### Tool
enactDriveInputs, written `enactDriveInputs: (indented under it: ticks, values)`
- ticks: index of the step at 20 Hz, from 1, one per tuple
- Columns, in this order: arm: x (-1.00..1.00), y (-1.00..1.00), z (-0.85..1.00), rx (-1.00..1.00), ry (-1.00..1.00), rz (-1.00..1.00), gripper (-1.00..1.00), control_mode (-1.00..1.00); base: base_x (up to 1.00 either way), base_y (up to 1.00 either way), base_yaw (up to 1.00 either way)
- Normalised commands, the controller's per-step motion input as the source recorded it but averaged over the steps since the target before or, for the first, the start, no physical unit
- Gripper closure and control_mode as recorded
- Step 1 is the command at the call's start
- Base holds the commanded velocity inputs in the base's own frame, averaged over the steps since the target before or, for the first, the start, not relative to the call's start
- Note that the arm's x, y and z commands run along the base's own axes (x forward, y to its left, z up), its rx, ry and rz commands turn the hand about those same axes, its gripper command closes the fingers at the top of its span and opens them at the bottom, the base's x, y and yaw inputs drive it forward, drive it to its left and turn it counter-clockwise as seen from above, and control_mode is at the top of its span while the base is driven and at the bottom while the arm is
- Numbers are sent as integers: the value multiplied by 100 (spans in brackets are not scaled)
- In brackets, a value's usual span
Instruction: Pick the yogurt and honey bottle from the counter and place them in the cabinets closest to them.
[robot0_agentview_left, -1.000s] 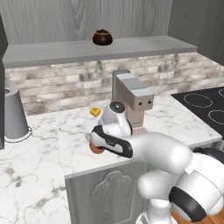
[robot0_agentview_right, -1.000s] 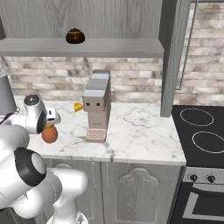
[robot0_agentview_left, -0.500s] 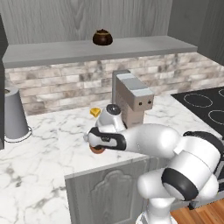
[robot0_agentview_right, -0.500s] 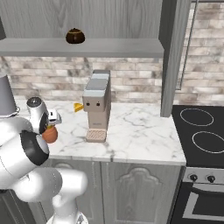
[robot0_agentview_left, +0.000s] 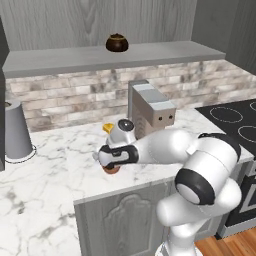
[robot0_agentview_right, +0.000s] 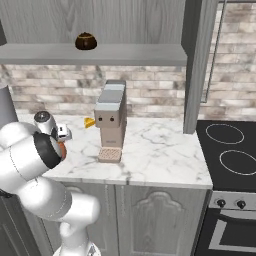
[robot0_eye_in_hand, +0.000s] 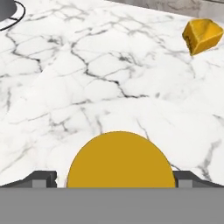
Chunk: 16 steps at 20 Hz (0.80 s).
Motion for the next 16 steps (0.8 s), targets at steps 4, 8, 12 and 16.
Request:
enactDriveInputs:
  ticks: [4,8,12,16]
  values:
    - [7,12,-21,-2,2,0,100,-100,0,0,0]
    - [1,1,-1,0,2,0,100,-100,0,0,0]
    - [0,0,2,0,0,0,100,-100,0,0,0]
    - [0,0,20,1,0,0,100,-100,0,0,0]
